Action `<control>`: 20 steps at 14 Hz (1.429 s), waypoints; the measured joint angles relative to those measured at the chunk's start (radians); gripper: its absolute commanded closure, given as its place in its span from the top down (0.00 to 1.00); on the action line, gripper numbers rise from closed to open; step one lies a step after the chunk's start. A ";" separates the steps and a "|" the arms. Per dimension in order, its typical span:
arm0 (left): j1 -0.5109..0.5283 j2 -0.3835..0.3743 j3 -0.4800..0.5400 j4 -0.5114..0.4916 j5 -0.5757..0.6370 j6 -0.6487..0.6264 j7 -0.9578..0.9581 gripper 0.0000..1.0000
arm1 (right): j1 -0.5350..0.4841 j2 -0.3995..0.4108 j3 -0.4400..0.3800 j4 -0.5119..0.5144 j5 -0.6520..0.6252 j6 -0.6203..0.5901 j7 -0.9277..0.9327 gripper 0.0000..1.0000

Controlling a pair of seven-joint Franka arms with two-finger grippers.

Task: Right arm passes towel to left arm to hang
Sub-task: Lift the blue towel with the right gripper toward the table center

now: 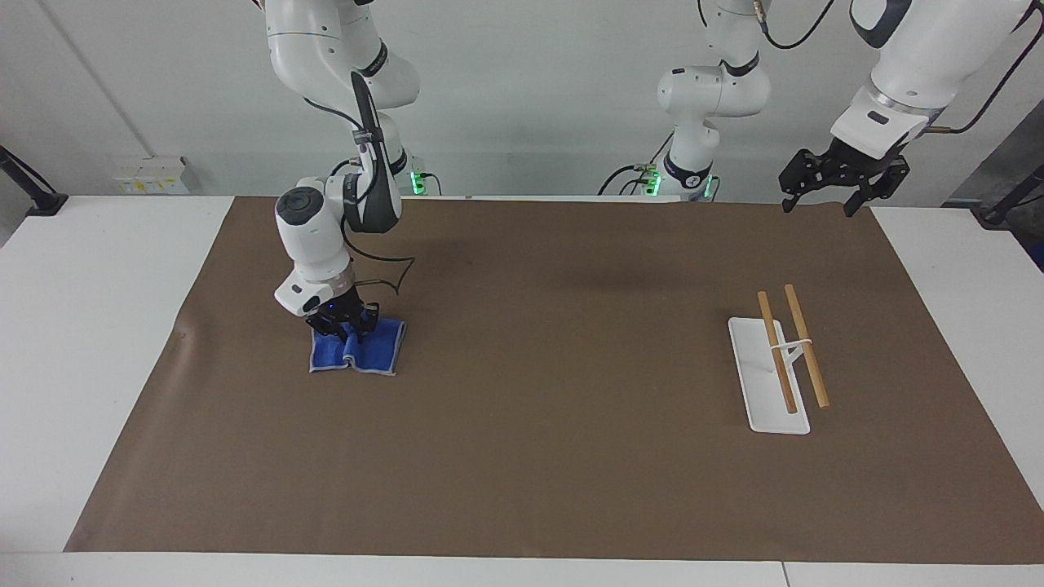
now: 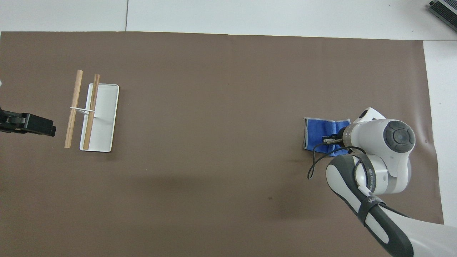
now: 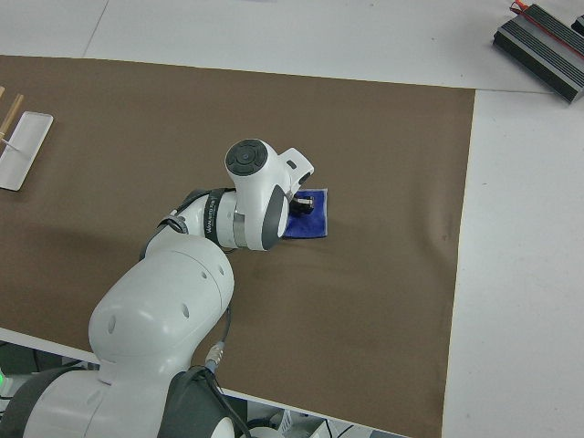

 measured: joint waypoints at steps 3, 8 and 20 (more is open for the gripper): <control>0.000 0.000 0.000 0.000 0.000 0.000 0.000 1.00 | 0.001 0.000 0.014 0.059 0.000 -0.114 -0.010 0.00; 0.000 0.000 0.000 0.000 0.000 0.000 0.000 1.00 | 0.003 -0.001 0.093 0.155 0.042 -0.165 -0.058 0.00; 0.000 0.000 0.000 0.000 0.000 0.000 0.000 1.00 | 0.004 -0.070 0.153 0.382 0.687 -0.301 -0.138 0.00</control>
